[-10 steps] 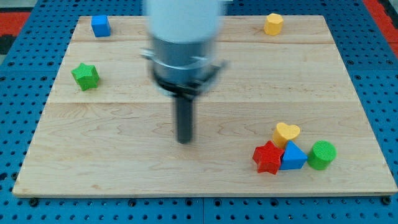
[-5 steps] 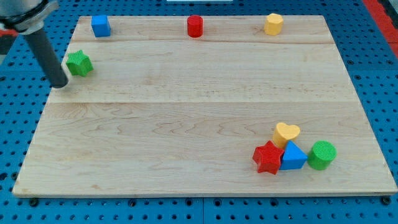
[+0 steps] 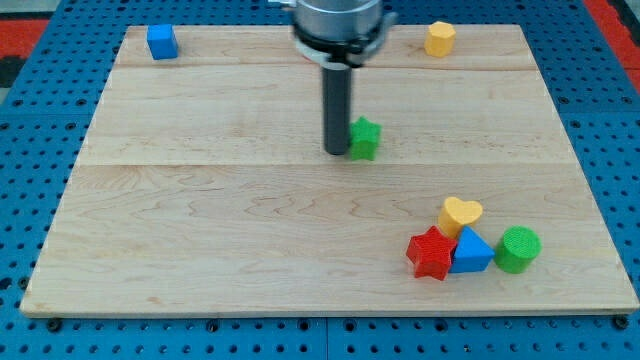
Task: Slide the green star to the top of the heart
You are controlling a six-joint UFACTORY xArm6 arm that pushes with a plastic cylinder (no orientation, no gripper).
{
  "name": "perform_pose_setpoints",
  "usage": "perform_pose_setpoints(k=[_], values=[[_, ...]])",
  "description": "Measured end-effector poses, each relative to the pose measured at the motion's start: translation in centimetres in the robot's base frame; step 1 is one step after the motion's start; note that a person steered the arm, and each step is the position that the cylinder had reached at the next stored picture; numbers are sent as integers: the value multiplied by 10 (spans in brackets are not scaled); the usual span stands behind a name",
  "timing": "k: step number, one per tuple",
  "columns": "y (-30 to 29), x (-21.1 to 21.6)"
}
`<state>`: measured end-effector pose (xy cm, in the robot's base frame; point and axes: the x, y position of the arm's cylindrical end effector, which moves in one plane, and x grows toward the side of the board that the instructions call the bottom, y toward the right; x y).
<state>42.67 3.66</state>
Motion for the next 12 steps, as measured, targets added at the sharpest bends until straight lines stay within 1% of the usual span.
perform_pose_setpoints(k=[1, 3, 4, 5, 6, 7, 8, 9, 10, 11, 12], values=[[-14, -17], [61, -20], [66, -37], [112, 3], [122, -13], [161, -10], [167, 24], [136, 42], [136, 38], [106, 20], [109, 20]])
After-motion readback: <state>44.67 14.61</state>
